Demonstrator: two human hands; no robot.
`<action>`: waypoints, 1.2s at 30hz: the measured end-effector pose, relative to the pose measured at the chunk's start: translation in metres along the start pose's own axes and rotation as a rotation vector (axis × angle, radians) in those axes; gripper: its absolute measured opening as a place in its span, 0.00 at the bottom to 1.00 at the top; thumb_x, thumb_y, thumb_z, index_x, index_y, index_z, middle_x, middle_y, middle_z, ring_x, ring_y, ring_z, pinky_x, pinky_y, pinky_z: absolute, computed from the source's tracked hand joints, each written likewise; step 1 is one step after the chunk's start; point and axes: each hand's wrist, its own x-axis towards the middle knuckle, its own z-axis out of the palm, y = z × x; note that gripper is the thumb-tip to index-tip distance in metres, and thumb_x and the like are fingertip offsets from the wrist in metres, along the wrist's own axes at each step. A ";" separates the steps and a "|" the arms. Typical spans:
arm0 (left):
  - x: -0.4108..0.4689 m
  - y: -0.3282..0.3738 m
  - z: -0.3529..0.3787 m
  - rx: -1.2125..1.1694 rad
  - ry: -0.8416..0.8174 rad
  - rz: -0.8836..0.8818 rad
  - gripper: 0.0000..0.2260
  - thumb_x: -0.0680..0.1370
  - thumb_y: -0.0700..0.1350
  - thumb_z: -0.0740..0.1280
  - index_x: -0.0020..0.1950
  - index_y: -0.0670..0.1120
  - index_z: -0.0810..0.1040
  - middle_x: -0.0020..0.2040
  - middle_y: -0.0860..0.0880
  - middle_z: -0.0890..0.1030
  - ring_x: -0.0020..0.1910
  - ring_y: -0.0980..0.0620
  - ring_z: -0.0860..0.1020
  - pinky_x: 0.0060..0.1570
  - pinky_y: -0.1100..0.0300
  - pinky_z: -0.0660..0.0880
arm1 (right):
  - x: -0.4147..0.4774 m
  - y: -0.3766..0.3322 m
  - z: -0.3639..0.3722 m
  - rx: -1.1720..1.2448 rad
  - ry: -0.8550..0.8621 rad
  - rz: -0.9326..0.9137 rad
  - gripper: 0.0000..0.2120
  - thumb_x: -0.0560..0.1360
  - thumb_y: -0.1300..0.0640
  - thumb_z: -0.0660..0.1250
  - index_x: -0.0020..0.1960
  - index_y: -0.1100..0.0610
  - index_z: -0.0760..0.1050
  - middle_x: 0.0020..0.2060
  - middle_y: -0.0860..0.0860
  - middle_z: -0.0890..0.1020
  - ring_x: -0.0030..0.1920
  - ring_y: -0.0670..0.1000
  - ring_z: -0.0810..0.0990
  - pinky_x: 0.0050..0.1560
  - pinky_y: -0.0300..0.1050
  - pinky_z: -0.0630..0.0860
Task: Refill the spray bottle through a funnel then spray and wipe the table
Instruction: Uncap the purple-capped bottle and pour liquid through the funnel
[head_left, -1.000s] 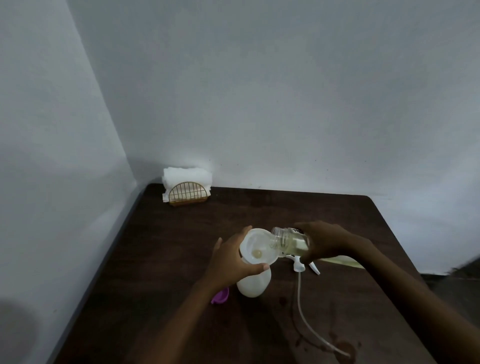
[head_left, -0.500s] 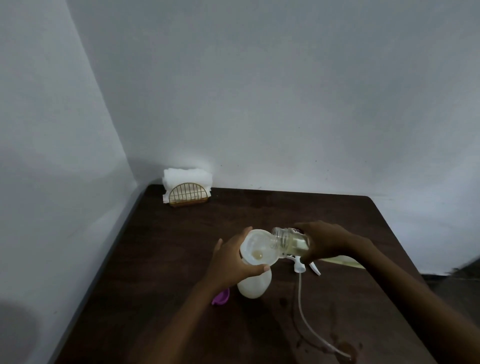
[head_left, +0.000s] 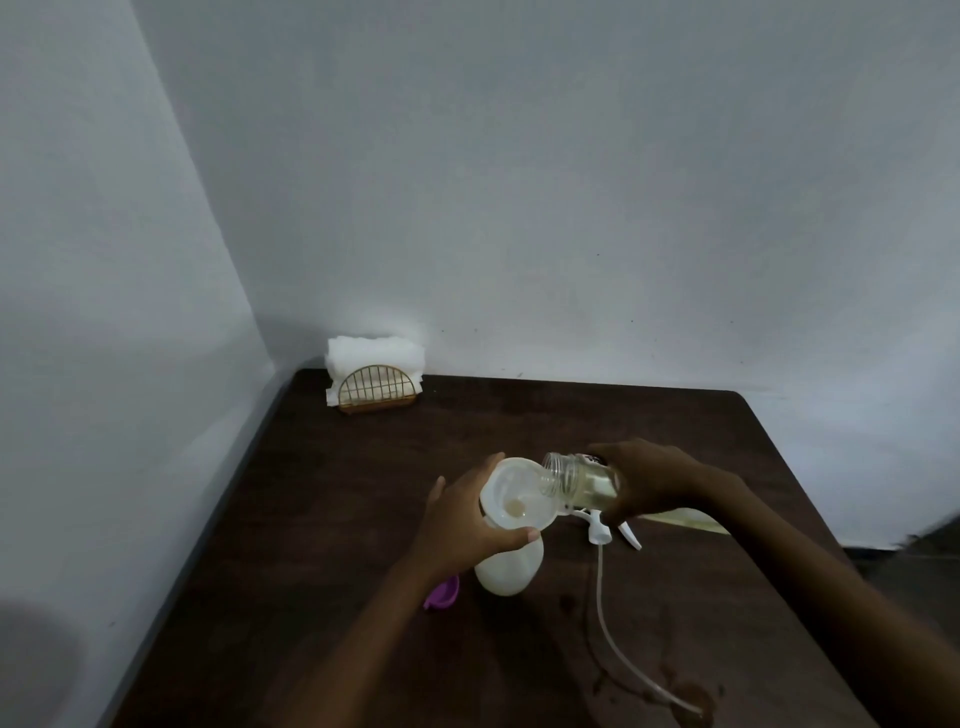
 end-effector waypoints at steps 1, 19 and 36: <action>0.000 0.000 0.000 -0.002 -0.001 -0.001 0.38 0.67 0.60 0.72 0.72 0.56 0.59 0.67 0.60 0.70 0.67 0.58 0.67 0.73 0.43 0.47 | 0.000 0.000 0.000 0.000 0.000 -0.001 0.30 0.64 0.47 0.73 0.63 0.46 0.68 0.44 0.42 0.74 0.44 0.47 0.73 0.42 0.43 0.69; -0.001 0.004 -0.001 -0.002 -0.002 -0.001 0.36 0.67 0.59 0.73 0.70 0.56 0.62 0.57 0.68 0.67 0.61 0.66 0.65 0.72 0.45 0.47 | 0.000 -0.001 -0.002 -0.029 0.014 -0.007 0.26 0.64 0.46 0.73 0.59 0.48 0.70 0.38 0.41 0.72 0.42 0.46 0.71 0.33 0.39 0.65; 0.000 -0.001 0.002 0.006 0.009 -0.014 0.40 0.67 0.60 0.72 0.73 0.53 0.58 0.71 0.57 0.67 0.70 0.57 0.64 0.72 0.45 0.45 | -0.003 -0.003 -0.005 -0.036 0.023 0.004 0.30 0.64 0.45 0.73 0.63 0.47 0.68 0.45 0.41 0.72 0.46 0.45 0.71 0.44 0.41 0.67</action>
